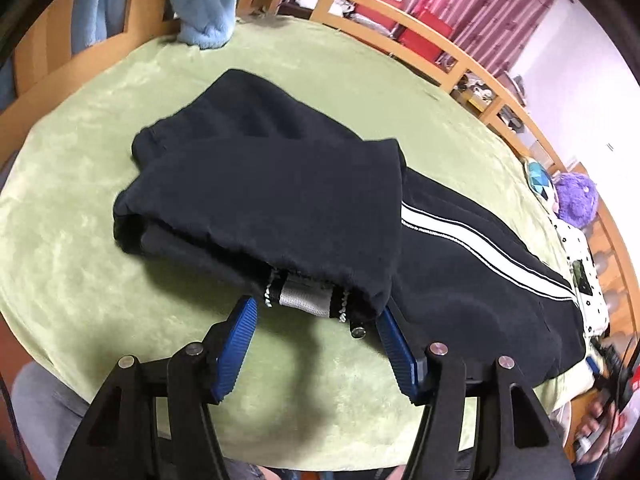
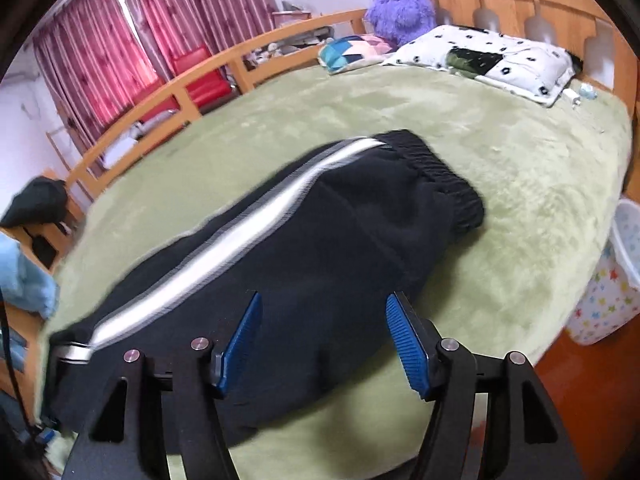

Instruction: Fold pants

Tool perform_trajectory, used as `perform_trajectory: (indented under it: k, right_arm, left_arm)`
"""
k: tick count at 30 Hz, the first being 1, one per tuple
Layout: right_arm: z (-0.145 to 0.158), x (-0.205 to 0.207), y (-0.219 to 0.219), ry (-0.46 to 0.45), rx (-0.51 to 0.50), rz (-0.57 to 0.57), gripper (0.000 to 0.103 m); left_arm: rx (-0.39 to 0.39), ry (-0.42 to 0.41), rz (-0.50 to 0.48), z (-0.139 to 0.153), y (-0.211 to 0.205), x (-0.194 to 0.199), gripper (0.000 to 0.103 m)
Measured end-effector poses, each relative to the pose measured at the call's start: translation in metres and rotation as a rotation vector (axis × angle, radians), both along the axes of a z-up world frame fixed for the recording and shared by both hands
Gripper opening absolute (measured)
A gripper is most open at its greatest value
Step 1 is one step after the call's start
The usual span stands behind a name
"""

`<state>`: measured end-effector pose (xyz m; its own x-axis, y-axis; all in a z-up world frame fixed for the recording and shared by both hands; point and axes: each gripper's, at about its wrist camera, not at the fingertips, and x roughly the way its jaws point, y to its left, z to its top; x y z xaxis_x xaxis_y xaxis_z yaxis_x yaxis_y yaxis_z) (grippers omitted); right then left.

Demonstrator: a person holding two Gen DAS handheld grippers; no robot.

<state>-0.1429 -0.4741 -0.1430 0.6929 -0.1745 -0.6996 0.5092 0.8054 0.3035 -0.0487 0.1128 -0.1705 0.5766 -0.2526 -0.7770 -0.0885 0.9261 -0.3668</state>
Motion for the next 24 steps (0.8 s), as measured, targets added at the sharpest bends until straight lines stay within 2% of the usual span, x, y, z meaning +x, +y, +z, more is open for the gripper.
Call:
perform_trajectory:
  k: [4,6,8,10,15,19,20,22,24]
  right_arm:
    - [0.024,0.018,0.030,-0.052,0.013,0.059,0.065]
    - [0.033,0.026,0.044,-0.075,0.003,0.089,0.072]
    - [0.039,0.033,0.057,-0.098,-0.019,0.112,0.074]
    - [0.038,0.042,0.068,-0.091,-0.041,0.117,0.074]
    - [0.022,0.062,0.086,-0.060,-0.008,0.149,0.074]
    - [0.008,0.077,0.098,-0.029,-0.001,0.158,0.074]
    - [0.004,0.080,0.099,-0.021,0.000,0.158,0.074]
    - [-0.001,0.081,0.104,0.002,0.000,0.155,0.074]
    - [-0.004,0.079,0.106,0.022,-0.005,0.150,0.074]
  left_arm:
    - [-0.058,-0.031,-0.024,0.009,0.020,-0.008,0.060]
    - [-0.104,-0.061,-0.059,0.016,0.023,-0.009,0.061]
    - [-0.126,-0.095,-0.056,0.022,0.031,-0.012,0.066]
    - [-0.161,-0.119,-0.069,0.030,0.042,-0.017,0.066]
    - [-0.072,-0.183,-0.032,0.044,0.054,-0.008,0.074]
    - [-0.027,-0.105,0.094,0.022,0.076,0.036,0.074]
    - [-0.010,-0.047,0.164,0.011,0.086,0.054,0.072]
    - [-0.037,0.004,0.209,-0.003,0.101,0.076,0.072]
    - [-0.072,0.012,0.236,-0.017,0.116,0.096,0.068]
